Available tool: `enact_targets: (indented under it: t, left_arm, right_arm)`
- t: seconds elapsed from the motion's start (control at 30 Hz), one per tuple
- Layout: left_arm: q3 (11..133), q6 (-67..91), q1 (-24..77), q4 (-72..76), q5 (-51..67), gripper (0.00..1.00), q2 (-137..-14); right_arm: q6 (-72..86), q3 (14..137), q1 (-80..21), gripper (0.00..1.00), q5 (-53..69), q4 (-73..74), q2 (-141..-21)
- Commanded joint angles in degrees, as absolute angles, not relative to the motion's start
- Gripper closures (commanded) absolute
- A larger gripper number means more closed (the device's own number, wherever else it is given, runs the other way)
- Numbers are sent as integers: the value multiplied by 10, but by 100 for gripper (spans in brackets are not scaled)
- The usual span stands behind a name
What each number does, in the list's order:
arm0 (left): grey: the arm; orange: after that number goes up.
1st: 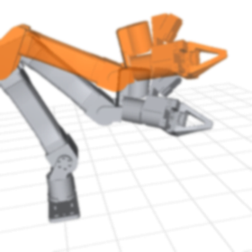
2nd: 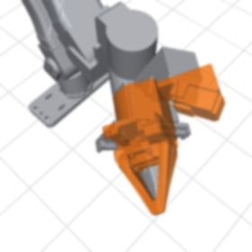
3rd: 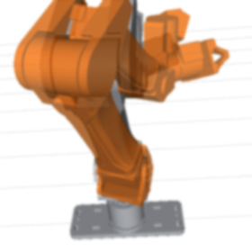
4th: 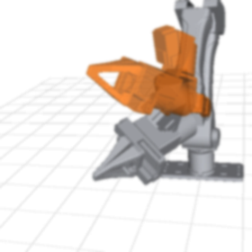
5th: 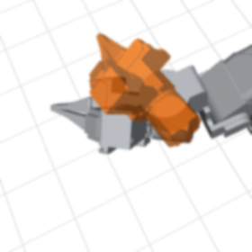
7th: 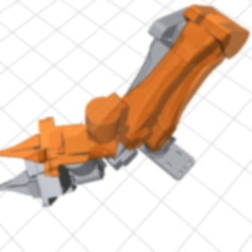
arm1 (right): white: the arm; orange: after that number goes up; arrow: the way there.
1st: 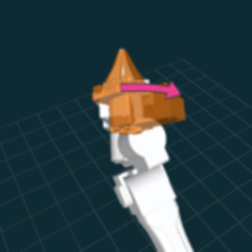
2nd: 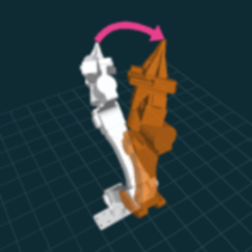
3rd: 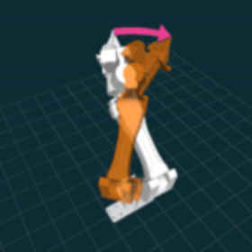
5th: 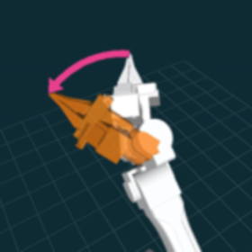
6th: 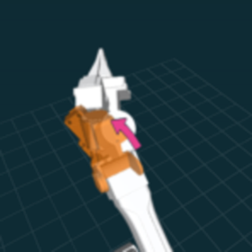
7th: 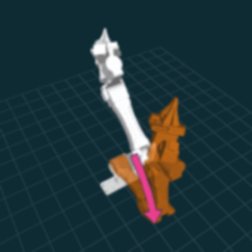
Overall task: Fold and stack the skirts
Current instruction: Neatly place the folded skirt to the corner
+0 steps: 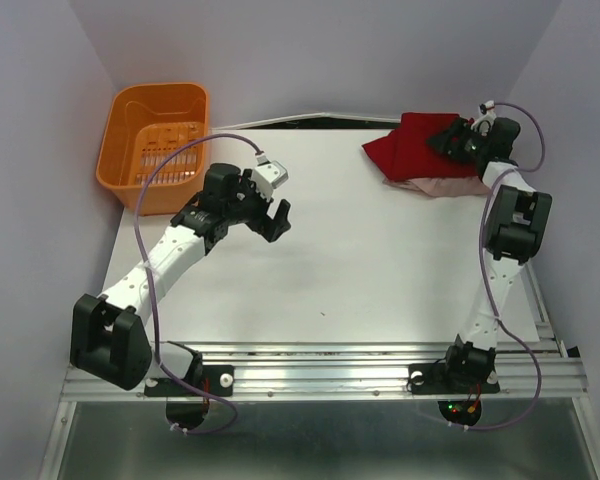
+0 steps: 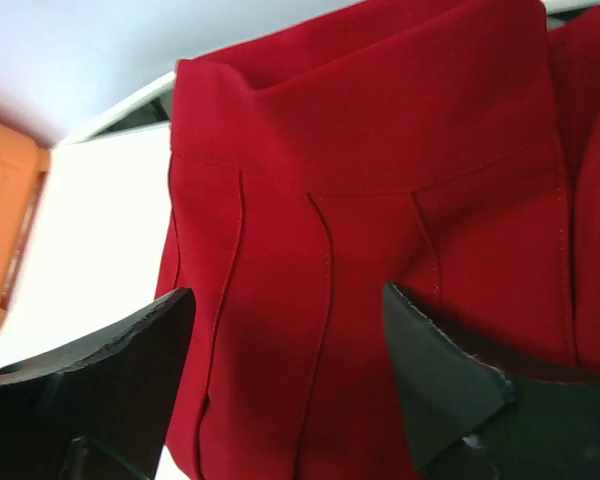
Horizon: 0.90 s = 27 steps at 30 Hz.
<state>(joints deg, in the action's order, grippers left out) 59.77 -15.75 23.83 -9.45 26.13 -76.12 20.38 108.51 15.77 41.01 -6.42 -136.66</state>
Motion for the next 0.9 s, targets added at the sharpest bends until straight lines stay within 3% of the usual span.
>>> enact_targets:
  t: [0.0, 0.23, 0.47, 0.67, 0.87]
  left_arm:
    - [618, -153, 228, -97, 279, 2, -752]
    - [650, -136, 203, -117, 279, 2, -767]
    - [700, -111, 156, -137, 250, 2, -790]
    - [685, -86, 126, -123, 235, 2, -760]
    - [614, -98, 126, -112, 207, 2, -693]
  right_arm:
    - [238, 1054, 174, 13, 456, -109, -1341]
    - [288, 1045, 174, 1, 518, -122, -1244]
    - [74, 1042, 169, 0, 473, 132, -1086]
    - [-97, 904, 163, 0, 411, 323, -924]
    - [-156, 678, 134, 0, 360, 336, -748]
